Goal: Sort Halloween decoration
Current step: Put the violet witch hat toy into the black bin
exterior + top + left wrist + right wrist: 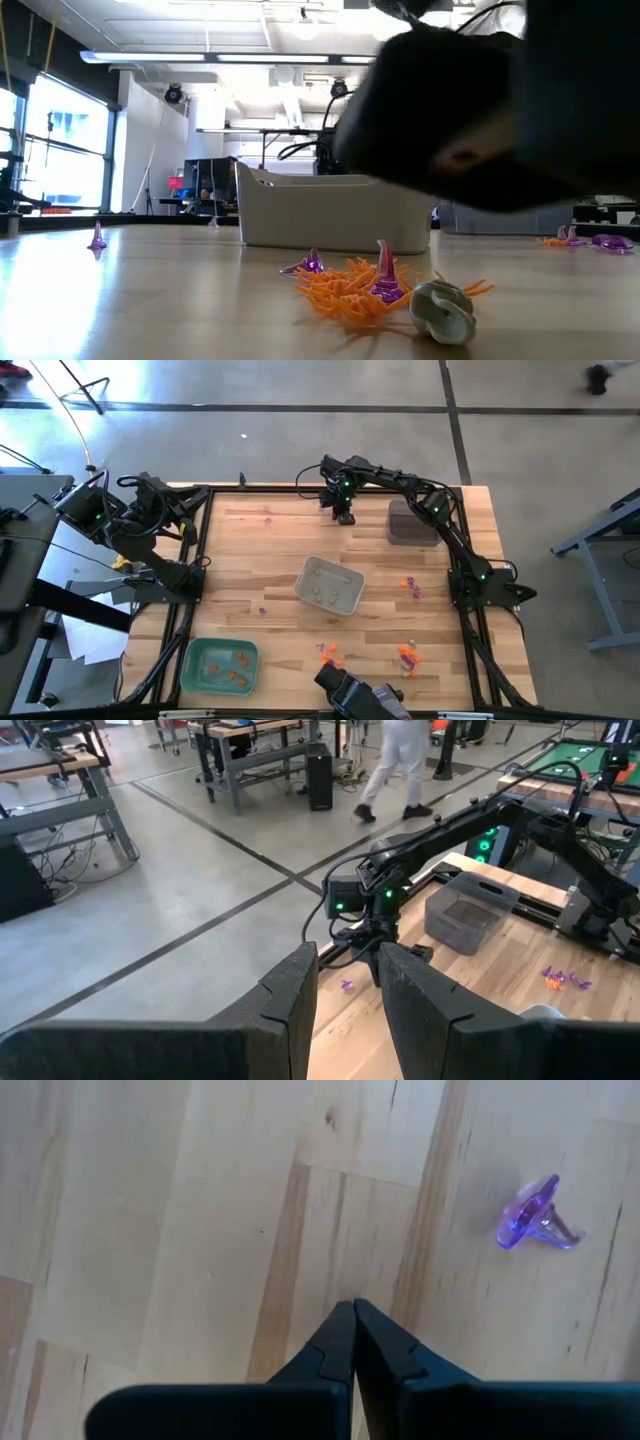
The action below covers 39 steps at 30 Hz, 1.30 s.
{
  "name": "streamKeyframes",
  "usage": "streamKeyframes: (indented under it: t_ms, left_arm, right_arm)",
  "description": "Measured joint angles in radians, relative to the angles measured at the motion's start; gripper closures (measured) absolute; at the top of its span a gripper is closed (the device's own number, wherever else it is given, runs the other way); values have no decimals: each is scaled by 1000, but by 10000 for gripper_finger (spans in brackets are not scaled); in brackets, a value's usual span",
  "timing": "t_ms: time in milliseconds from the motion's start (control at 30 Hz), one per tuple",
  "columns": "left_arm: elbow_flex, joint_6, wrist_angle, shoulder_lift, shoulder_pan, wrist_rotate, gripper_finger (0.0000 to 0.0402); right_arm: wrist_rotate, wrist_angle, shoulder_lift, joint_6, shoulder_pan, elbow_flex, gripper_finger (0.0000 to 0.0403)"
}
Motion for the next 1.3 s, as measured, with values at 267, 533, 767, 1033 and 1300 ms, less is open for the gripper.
streamKeyframes:
  t_ms: [267,533,767,1033,1300]
  left_arm:
    - [0,0,0,0,0,0,305]
    - [0,1,0,0,0,0,305]
    - [0,16,0,0,0,1,305]
    - [0,16,0,0,0,1,305]
    - [0,18,0,0,0,1,305]
  right_arm:
    - [8,-1,6,6,1,48,401]
    - [1,2,6,35,8,50,400]
    - [0,2,6,35,8,51,400]
    - [-2,3,3,43,8,52,400]
    - [-2,66,2,189,24,53,399]
